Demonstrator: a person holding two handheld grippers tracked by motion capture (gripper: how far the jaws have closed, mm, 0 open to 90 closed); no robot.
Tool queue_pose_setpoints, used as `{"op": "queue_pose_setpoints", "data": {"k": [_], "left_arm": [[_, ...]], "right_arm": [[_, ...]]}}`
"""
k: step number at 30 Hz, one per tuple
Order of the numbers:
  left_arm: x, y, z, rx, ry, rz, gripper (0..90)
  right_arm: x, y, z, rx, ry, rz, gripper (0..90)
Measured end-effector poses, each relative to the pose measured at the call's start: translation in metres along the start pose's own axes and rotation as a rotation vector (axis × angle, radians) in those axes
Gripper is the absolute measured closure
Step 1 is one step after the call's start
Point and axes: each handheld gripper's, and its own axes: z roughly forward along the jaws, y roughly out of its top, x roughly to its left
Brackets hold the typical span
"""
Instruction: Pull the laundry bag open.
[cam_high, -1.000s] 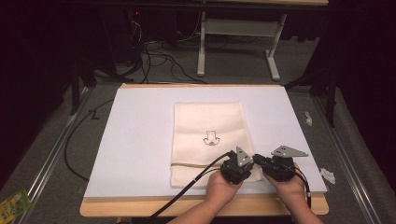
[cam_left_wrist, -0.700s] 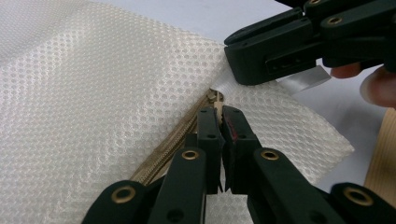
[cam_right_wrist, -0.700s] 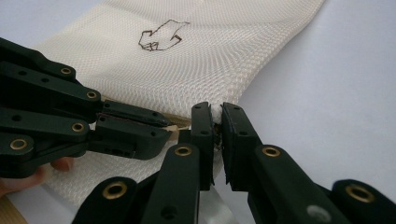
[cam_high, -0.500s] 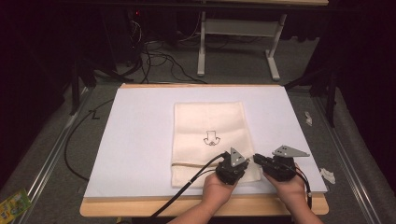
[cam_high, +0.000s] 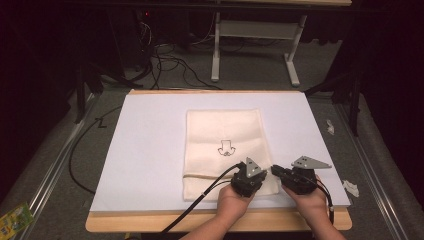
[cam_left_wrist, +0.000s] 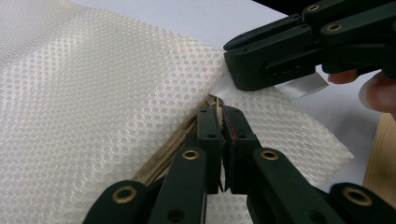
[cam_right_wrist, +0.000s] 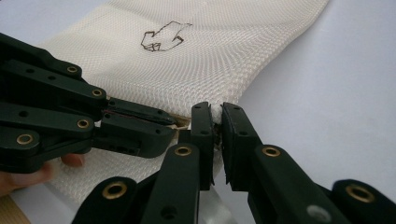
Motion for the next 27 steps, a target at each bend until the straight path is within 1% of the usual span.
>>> {"op": "queue_pose_setpoints", "data": {"k": [2,7,9,11,12,13,14,16,18,21,22,23,24,27], "left_arm": [[0.000,-0.001,-0.001,-0.003,0.001,0.003,87.5],[0.001,-0.002,-0.002,0.010,-0.002,0.015,87.5],[0.001,-0.002,-0.005,0.001,-0.003,0.020,87.5],[0.002,-0.001,-0.008,0.005,0.002,0.030,87.6],[0.003,-0.001,-0.009,0.009,0.000,0.037,87.6],[0.004,-0.001,-0.009,0.013,0.003,0.035,87.6],[0.005,-0.002,-0.010,0.014,0.010,0.028,87.6],[0.010,-0.004,-0.013,0.015,0.017,0.020,87.6],[0.014,-0.006,-0.016,0.018,0.023,0.014,87.6],[0.019,-0.009,-0.023,0.028,0.024,0.022,87.6],[0.020,-0.011,-0.028,0.023,0.021,0.030,87.6],[0.021,-0.012,-0.031,0.022,0.014,0.033,87.5],[0.023,-0.012,-0.033,0.022,0.010,0.035,87.5],[0.026,-0.014,-0.038,0.016,0.006,0.026,87.5]], "right_arm": [[0.001,0.000,0.000,0.005,-0.003,-0.004,85.2],[0.003,0.000,0.002,0.032,-0.010,-0.004,85.3],[0.004,0.000,0.002,0.026,-0.014,-0.010,85.4],[0.005,0.001,0.000,0.022,-0.013,-0.013,85.4],[0.006,0.001,0.000,0.020,-0.022,-0.009,85.6],[0.006,0.001,0.000,0.021,-0.029,-0.017,85.6],[0.005,0.001,0.000,0.016,-0.033,-0.016,85.8],[0.001,0.001,-0.002,0.016,-0.061,-0.005,85.8],[-0.006,0.000,-0.004,0.006,-0.060,0.023,85.7],[-0.010,-0.002,-0.005,0.009,-0.055,0.031,85.7],[-0.009,-0.002,-0.005,0.005,-0.051,0.023,85.7],[-0.008,-0.001,-0.006,0.001,-0.037,0.011,85.6],[-0.006,-0.001,-0.006,-0.004,-0.029,0.012,85.6],[-0.002,0.000,-0.006,-0.009,-0.012,-0.001,85.5]]}}
